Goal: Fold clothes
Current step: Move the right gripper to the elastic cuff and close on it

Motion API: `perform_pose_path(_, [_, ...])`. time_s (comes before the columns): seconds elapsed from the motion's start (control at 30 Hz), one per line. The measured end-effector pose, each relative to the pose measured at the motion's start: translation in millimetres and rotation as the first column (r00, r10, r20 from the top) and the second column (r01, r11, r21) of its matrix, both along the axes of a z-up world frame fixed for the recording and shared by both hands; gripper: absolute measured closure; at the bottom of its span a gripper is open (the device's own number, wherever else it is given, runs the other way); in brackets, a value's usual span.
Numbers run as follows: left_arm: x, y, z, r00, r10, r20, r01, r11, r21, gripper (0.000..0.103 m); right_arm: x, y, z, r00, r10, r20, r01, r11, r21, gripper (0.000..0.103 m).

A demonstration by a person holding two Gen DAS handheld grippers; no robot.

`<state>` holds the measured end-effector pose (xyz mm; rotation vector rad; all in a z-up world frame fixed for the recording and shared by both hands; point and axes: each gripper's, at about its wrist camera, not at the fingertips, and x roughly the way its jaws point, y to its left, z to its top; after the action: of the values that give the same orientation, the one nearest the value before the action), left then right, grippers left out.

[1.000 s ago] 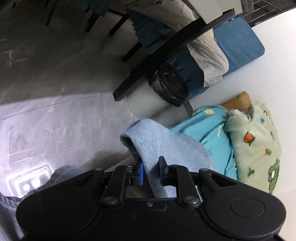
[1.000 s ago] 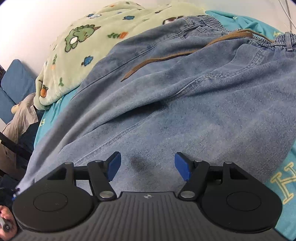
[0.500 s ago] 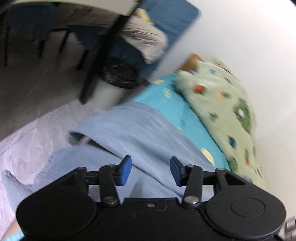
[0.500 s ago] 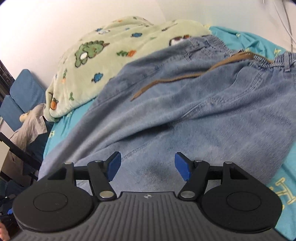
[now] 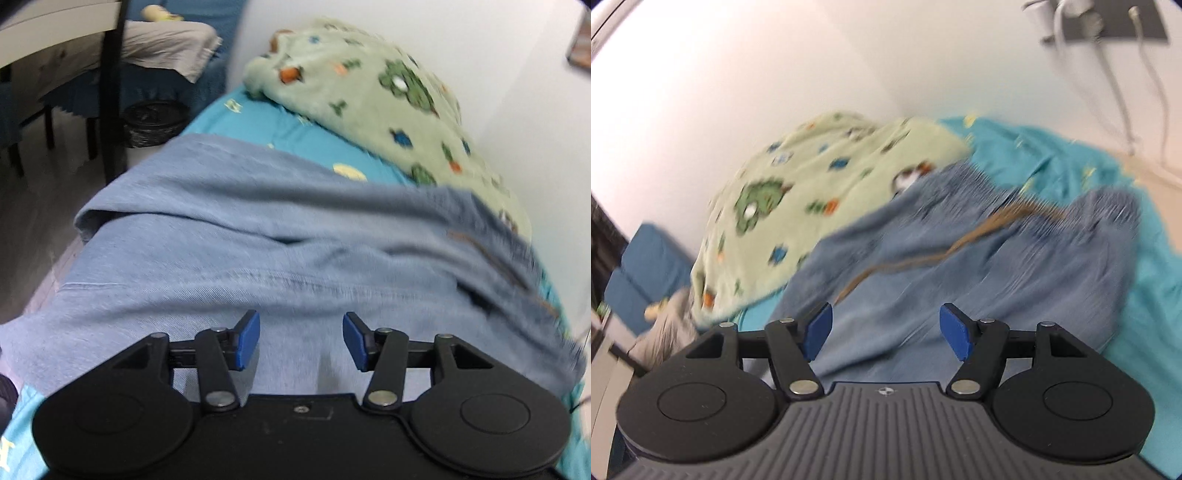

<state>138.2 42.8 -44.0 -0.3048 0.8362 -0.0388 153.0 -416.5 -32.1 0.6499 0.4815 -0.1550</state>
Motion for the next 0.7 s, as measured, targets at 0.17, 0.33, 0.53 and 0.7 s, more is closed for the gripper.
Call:
perform_pose_path(0.17, [1,-5,-3,0.999,-0.035,-0.008,0.035,0.999,-0.025,0.053,-18,-54,-20,0.980,-0.182,-0.077,0.183,0.983,0.003,0.035])
perform_pose_path(0.33, [4,3,3,1.000,-0.017,0.022,0.019,0.995,-0.099,0.050,-24,-90,-54,0.928,-0.335,-0.161,0.352,0.932,0.091,0.035])
perform_pose_path(0.53, [7,18,11,0.999,0.030,0.045,-0.021,0.983,-0.184,0.048,-12,-102,-82,0.928,-0.310,-0.208,0.346,0.923,0.169,0.036])
perform_pose_path(0.7, [11,37,13,0.995,0.093,0.042,-0.078,0.960,-0.270,0.047,2,-99,-80,0.943,-0.277,-0.186,0.300,0.948,0.106,0.059])
